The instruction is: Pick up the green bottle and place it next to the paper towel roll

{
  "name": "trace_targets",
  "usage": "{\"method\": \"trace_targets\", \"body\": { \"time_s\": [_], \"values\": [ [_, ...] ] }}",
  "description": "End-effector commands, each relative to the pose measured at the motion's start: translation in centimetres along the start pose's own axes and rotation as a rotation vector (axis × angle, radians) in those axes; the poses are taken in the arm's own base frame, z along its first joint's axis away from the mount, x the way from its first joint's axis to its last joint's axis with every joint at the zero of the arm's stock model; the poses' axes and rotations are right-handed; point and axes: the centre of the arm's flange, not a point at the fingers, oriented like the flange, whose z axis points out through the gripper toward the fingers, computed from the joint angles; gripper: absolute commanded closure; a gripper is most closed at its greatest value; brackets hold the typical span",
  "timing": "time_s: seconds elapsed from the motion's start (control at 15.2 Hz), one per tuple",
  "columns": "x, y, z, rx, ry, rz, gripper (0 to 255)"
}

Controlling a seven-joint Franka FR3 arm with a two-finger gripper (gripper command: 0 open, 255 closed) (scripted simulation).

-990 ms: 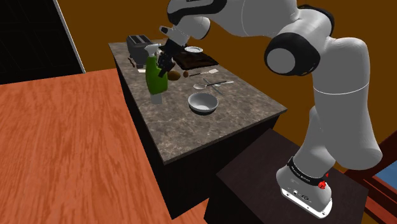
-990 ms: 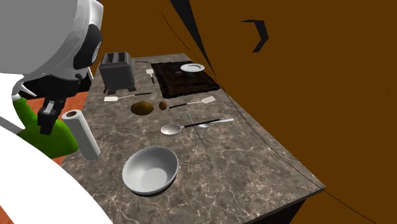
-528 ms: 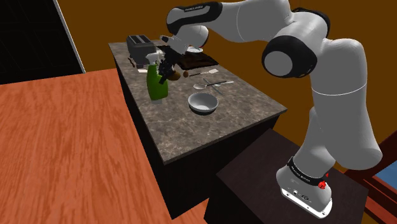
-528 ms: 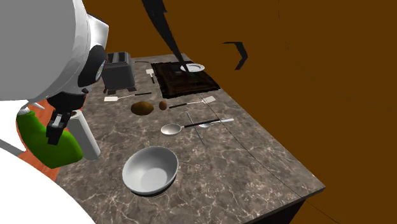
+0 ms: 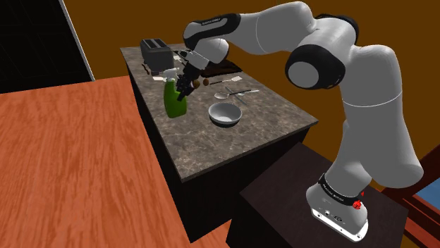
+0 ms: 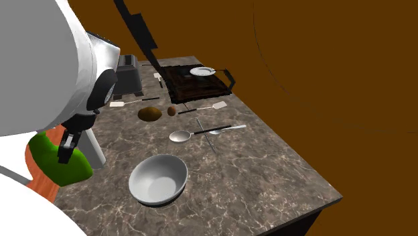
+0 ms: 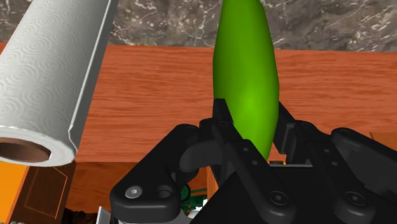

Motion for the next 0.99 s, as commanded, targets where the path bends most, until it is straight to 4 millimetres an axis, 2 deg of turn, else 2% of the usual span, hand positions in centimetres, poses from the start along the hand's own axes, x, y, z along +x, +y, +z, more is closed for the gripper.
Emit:
{"method": "trace_targets", "body": {
  "time_s": [0.0,0.73,0.92],
  "values": [
    [-0.5,0.0,0.9,-0.001,0.0,0.0,255],
    [-3.6,0.0,5.7,-0.001,0.0,0.0,255],
    [-3.6,0.0,5.7,-0.001,0.0,0.0,255]
  ]
}}
